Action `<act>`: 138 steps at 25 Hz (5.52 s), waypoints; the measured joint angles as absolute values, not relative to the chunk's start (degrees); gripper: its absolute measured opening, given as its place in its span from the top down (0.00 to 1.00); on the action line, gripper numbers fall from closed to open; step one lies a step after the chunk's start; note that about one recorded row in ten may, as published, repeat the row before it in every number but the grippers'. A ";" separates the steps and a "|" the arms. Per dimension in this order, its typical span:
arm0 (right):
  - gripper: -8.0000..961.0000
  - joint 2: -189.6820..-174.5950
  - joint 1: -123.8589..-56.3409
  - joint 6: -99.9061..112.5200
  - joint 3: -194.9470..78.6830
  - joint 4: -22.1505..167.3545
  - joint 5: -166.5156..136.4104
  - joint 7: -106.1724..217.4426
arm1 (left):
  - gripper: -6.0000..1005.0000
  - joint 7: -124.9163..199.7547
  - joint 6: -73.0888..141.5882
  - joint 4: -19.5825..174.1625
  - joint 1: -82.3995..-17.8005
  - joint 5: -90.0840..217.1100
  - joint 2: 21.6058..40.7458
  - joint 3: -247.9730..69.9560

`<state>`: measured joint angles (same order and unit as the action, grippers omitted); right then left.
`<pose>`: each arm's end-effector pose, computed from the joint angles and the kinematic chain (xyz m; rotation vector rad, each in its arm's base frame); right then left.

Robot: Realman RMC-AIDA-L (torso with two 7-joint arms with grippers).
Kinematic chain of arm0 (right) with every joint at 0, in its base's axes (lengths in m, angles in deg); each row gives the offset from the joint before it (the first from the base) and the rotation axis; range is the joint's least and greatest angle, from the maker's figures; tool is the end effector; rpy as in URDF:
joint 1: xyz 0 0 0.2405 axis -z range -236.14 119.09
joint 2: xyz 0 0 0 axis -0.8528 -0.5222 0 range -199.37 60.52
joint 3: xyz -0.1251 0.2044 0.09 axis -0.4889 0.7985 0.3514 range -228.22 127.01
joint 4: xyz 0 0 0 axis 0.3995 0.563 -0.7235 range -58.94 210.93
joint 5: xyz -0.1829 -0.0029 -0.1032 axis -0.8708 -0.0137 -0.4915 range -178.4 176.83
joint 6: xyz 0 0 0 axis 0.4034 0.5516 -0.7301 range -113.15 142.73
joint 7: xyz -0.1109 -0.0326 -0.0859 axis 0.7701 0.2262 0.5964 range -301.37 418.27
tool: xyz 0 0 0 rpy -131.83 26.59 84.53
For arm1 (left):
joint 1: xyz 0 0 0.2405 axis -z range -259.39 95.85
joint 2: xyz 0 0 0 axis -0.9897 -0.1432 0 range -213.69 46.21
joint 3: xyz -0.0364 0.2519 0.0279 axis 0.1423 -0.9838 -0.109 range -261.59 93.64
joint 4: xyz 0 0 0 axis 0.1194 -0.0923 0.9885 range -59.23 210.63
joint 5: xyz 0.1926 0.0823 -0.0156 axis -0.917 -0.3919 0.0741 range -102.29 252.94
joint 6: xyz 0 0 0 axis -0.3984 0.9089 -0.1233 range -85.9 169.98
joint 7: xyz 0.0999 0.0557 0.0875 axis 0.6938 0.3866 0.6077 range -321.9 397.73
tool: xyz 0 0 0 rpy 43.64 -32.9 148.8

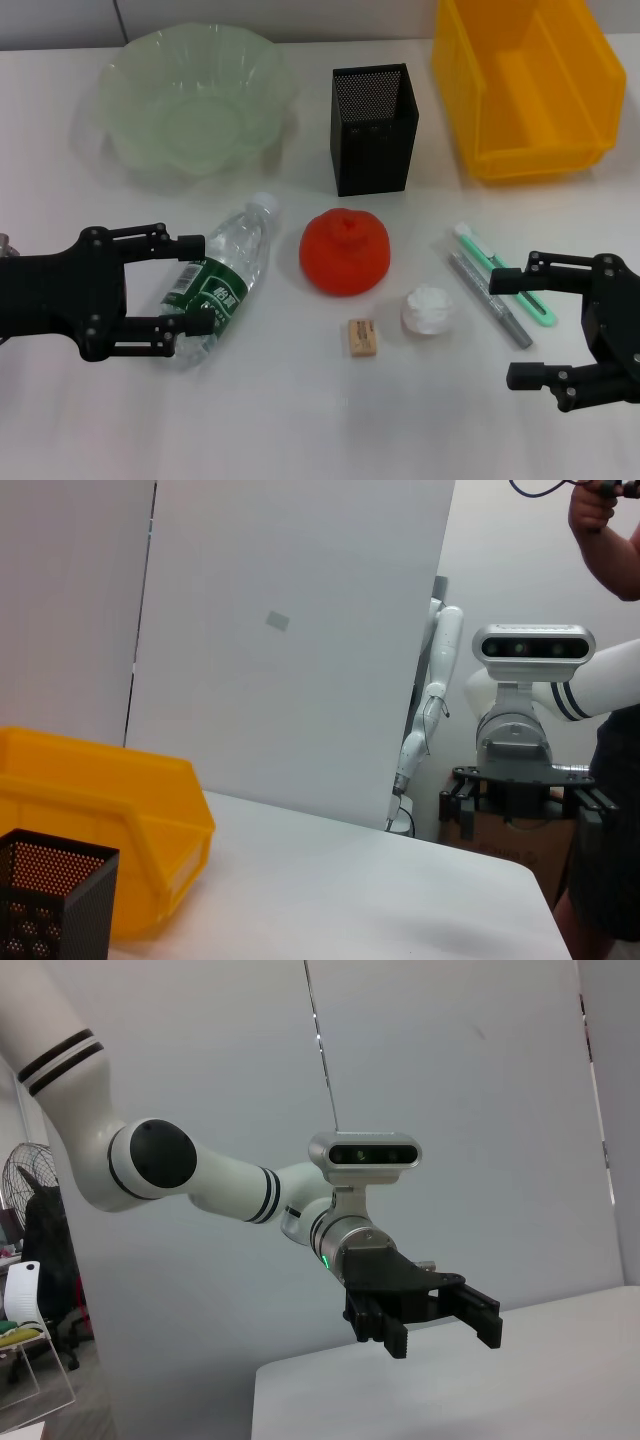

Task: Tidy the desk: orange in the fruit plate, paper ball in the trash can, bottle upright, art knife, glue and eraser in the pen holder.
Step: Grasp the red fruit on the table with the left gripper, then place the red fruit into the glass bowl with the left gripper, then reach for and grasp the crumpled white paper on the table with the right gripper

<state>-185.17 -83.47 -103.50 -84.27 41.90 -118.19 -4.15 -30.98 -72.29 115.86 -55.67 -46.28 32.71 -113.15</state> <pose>0.2704 0.2482 0.0312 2.9406 -0.2611 -1.0659 -0.2754 0.2678 0.0415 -2.9046 -0.3712 -0.8880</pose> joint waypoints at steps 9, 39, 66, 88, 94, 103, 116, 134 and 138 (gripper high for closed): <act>0.14 -185.40 -83.57 -103.77 -84.20 41.74 -118.01 -4.19 | 0.23 -31.17 -72.29 115.87 -55.50 -46.25 32.74 -113.16; 0.15 -185.74 -75.41 -95.85 -73.20 43.32 -118.25 -3.84 | 0.29 -52.39 -31.56 115.99 -39.58 -40.41 35.44 -153.36; 0.16 -185.97 -75.28 -94.42 -73.19 44.35 -118.40 -3.87 | 0.78 -53.82 -28.53 131.10 -49.58 -25.24 35.00 -159.28; 0.17 -186.94 -76.23 -93.96 -73.54 44.88 -118.37 -4.31 | 0.43 -56.51 -1.34 130.11 -55.18 -8.64 34.96 -150.66; 0.18 -186.77 -76.97 -95.52 -72.67 42.09 -117.44 -8.33 | 0.28 -51.54 -17.35 130.52 -58.22 -7.37 34.38 -150.22; 0.18 -187.63 -78.67 -97.22 -72.94 10.00 -115.71 -37.05 | 0.19 -46.73 -50.18 128.18 -59.03 -17.80 30.91 -149.97; 0.19 -187.61 -94.75 -105.28 -104.41 -20.05 -143.78 -74.92 | 0.19 -44.85 -57.71 126.57 -61.58 -22.52 30.56 -145.77; 0.20 -189.08 -101.42 -81.25 -132.22 8.44 -145.42 -77.86 | 0.19 -44.84 -58.67 126.09 -61.80 -24.30 30.63 -144.29; 0.20 -189.07 -102.33 -73.49 -138.59 14.30 -144.61 -77.85 | 0.19 -44.71 -58.58 125.68 -61.46 -24.35 30.67 -144.04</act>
